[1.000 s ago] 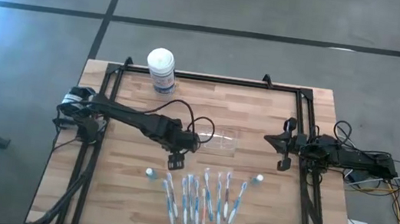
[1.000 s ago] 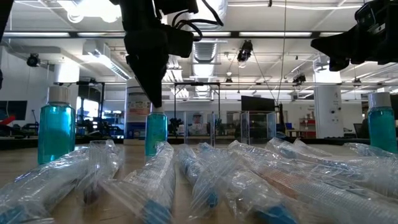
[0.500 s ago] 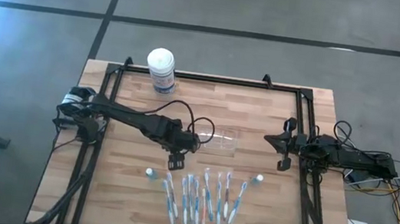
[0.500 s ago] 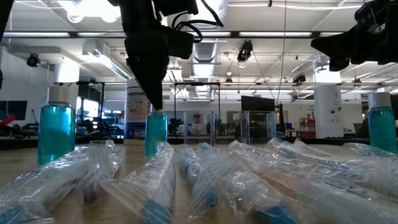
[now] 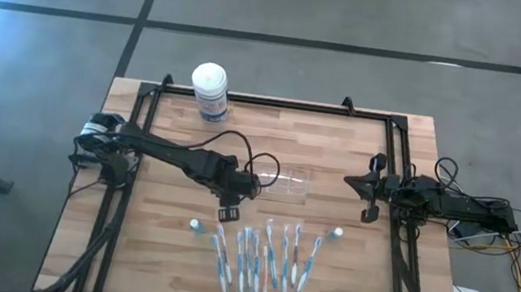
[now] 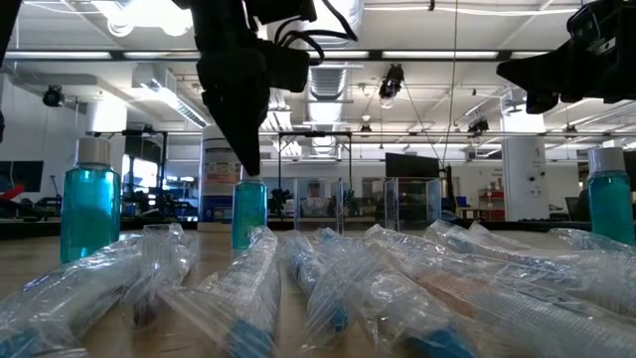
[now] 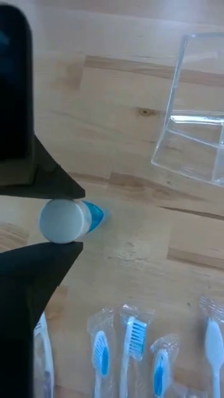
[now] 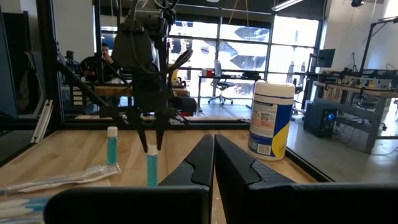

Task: Pick & Place toothbrushing station
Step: Put the blue mouthwash into the transparent organizer

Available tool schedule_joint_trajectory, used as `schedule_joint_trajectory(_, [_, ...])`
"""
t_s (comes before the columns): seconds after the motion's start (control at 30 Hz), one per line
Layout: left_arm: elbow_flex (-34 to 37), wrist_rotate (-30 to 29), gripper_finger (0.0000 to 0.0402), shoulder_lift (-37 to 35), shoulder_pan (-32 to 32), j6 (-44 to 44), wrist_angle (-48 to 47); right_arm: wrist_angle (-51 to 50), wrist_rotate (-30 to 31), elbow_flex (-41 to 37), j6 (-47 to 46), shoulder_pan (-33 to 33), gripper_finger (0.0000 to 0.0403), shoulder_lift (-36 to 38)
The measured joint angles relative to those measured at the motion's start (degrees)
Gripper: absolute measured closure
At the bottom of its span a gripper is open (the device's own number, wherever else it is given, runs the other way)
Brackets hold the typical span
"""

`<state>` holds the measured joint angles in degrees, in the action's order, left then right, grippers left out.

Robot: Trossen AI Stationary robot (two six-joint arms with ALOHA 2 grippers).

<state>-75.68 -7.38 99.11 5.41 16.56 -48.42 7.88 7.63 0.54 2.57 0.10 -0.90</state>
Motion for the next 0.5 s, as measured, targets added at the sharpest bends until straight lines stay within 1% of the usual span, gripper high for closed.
schedule_joint_trajectory(0.2, [-0.3, 0.0, 0.0309, -0.1, 0.2, -1.4, -0.1, 0.0, 0.0, 0.0, 0.0, 0.0, 0.0394, 0.0])
schedule_joint_trajectory(0.3, [-0.8, 0.0, 0.0309, -1.4, 0.4, -2.5, -0.1, 0.0, 0.0, 0.0, 0.0, 0.0, 0.0394, 0.0])
schedule_joint_trajectory(0.37, [-1.2, 0.0, 0.0309, -3.7, 0.6, -3.1, 0.6, 0.0, 0.0, 0.0, 0.0, 0.0, 0.0394, 0.0])
schedule_joint_trajectory(0.5, [-0.5, -0.2, 0.0309, -10.7, 0.8, -4.7, 2.2, -0.1, 0.0, 0.0, -0.1, 0.0, 0.0394, 0.0])
